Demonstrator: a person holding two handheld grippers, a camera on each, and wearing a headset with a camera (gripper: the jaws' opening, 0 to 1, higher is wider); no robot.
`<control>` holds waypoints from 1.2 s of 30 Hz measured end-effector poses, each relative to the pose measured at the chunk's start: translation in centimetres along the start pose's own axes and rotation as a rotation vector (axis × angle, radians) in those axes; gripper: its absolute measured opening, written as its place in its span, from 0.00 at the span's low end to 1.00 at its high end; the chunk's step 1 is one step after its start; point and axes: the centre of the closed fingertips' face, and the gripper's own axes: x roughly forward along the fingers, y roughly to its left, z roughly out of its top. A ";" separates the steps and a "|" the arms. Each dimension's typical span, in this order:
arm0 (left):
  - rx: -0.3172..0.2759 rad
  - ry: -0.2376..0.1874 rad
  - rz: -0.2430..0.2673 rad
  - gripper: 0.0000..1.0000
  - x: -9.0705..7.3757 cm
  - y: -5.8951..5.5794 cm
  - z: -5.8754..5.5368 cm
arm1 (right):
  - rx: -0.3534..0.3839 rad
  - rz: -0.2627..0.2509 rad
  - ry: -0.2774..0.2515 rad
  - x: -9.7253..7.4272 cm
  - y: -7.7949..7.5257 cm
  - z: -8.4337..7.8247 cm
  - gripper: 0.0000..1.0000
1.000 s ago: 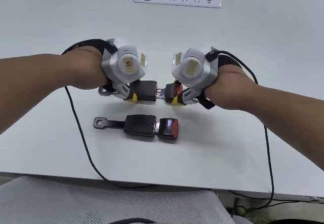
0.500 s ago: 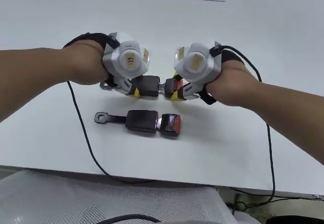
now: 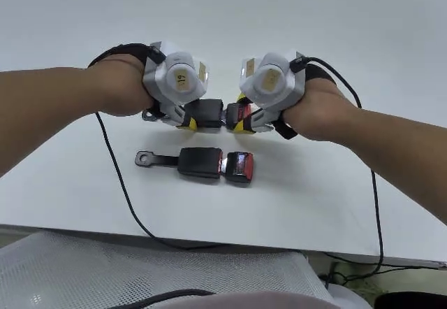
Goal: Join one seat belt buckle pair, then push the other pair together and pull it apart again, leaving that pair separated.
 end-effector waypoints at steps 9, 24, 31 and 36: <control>-0.008 0.017 -0.003 0.30 0.1 0.0 -0.2 | -0.003 0.012 0.028 0.2 0.0 -0.2 0.29; -0.009 0.019 -0.013 0.31 -0.2 -0.4 0.0 | 0.024 -0.003 0.031 -0.7 0.0 -1.6 0.29; -0.013 0.010 -0.007 0.31 -0.3 -0.6 0.1 | 0.015 -0.003 0.026 -0.8 0.1 -1.5 0.30; -0.010 0.006 -0.012 0.31 -0.4 -0.6 0.1 | 0.021 -0.006 0.025 -1.1 0.1 -1.8 0.30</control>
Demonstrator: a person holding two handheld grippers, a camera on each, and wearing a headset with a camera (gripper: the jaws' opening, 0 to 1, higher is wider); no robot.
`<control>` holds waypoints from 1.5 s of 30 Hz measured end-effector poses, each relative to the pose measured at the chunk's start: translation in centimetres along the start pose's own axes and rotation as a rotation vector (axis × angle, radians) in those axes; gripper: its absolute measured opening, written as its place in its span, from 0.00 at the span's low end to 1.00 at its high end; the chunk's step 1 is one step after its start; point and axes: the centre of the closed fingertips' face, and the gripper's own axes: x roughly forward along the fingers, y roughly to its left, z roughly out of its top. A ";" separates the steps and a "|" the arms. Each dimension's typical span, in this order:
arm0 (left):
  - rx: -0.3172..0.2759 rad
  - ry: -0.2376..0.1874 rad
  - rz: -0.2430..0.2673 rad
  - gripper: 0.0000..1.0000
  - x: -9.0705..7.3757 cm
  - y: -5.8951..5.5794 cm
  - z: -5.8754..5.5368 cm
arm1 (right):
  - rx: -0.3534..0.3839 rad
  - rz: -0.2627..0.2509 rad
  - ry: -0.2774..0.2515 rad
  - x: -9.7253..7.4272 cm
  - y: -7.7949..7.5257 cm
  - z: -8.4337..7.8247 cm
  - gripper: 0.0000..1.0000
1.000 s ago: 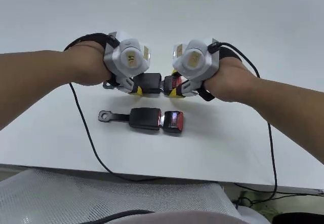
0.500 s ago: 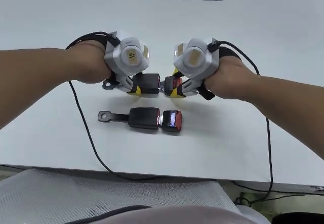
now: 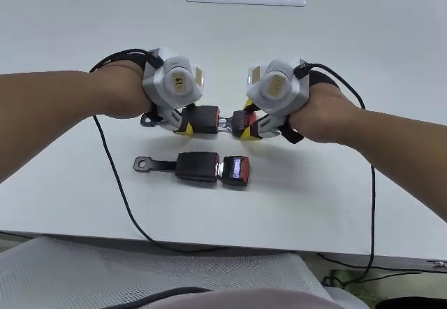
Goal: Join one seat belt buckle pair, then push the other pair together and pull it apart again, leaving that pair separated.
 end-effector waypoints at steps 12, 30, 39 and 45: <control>-0.004 -0.011 -0.008 0.31 -0.2 -0.1 0.1 | 0.006 -0.007 -0.004 -0.7 0.1 -0.9 0.30; -0.003 -0.021 -0.004 0.31 -0.1 0.1 0.0 | 0.038 -0.026 0.028 -3.7 -0.2 -6.4 0.31; -0.011 -0.016 -0.001 0.31 0.0 0.2 -0.1 | 0.038 -0.028 0.064 -5.4 0.0 -9.2 0.31; -0.017 -0.014 0.003 0.32 0.1 0.3 -0.1 | 0.020 -0.038 0.106 -6.6 0.1 -11.3 0.32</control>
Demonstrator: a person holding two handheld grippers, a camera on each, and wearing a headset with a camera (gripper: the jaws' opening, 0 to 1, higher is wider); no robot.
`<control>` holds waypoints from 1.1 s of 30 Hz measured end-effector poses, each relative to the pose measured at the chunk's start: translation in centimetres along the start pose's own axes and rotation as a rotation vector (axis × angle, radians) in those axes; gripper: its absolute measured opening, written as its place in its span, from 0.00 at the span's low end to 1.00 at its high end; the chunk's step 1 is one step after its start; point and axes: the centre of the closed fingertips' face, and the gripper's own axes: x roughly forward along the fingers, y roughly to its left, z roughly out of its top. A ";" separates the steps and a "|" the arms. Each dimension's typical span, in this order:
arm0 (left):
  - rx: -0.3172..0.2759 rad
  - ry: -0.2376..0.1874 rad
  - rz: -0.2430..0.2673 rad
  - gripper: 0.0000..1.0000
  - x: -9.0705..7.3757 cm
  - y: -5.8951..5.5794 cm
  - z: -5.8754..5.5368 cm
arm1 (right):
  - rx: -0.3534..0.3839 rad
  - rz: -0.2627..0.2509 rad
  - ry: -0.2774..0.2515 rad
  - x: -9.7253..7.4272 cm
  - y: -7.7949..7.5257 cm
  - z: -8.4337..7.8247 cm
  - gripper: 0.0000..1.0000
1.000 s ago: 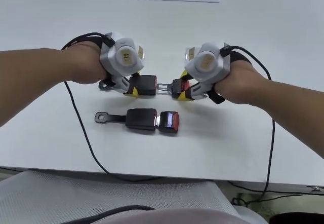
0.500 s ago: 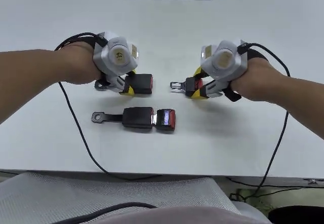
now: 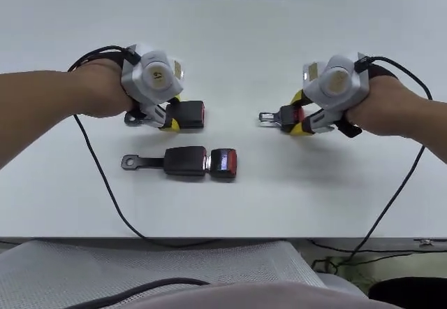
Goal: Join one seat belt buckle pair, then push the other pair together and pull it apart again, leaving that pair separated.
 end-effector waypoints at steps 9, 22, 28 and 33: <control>0.002 -0.002 -0.002 0.32 0.0 0.0 0.0 | 0.016 0.006 0.011 -0.8 -0.1 -1.7 0.33; 0.009 0.011 0.007 0.33 -0.1 0.2 0.1 | 0.019 0.007 0.021 -0.6 -0.2 -1.5 0.36; -0.007 -0.008 0.026 0.37 -1.0 -0.3 -0.2 | 0.050 -0.059 0.015 -1.6 -0.6 -1.4 0.47; -0.073 -0.061 0.111 0.42 -3.4 -0.2 -0.4 | 0.080 -0.105 -0.005 -2.6 -0.3 -1.2 0.51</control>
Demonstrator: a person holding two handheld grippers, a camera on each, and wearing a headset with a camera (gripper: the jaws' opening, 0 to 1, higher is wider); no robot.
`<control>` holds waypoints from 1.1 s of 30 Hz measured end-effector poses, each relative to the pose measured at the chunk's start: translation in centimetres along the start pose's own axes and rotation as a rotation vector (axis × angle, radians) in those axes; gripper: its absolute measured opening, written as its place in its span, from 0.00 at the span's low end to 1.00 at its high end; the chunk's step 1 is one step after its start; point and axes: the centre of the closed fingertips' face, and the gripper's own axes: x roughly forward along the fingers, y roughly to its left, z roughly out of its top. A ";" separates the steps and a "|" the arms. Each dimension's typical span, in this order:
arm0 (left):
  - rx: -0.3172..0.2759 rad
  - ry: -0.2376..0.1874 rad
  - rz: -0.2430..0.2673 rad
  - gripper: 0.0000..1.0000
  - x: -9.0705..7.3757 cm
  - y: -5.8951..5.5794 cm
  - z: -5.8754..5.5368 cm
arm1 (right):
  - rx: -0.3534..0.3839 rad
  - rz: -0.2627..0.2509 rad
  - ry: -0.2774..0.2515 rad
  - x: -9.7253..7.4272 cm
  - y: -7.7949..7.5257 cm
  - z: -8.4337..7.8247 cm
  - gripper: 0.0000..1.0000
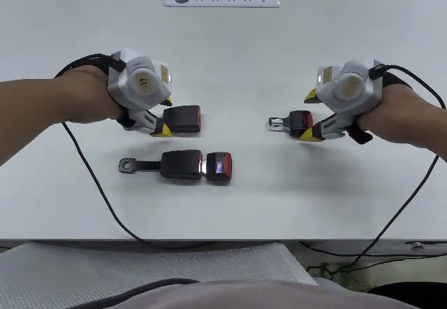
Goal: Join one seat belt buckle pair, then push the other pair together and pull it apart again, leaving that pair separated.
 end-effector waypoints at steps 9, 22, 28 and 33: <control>-0.124 -0.063 0.086 0.53 -4.0 -1.5 -2.1 | 0.082 -0.081 -0.078 -2.7 2.0 0.6 0.63; -0.249 -0.164 0.198 0.75 -8.3 -4.6 -4.4 | 0.235 -0.166 -0.197 -5.4 5.5 1.6 0.87; -0.303 -0.149 0.238 0.86 -8.9 -6.2 -6.7 | 0.302 -0.209 -0.232 -6.3 5.9 0.4 0.95; -0.379 -0.172 0.269 0.97 -9.6 -6.8 -7.3 | 0.307 -0.227 -0.246 -7.1 6.2 -0.3 1.00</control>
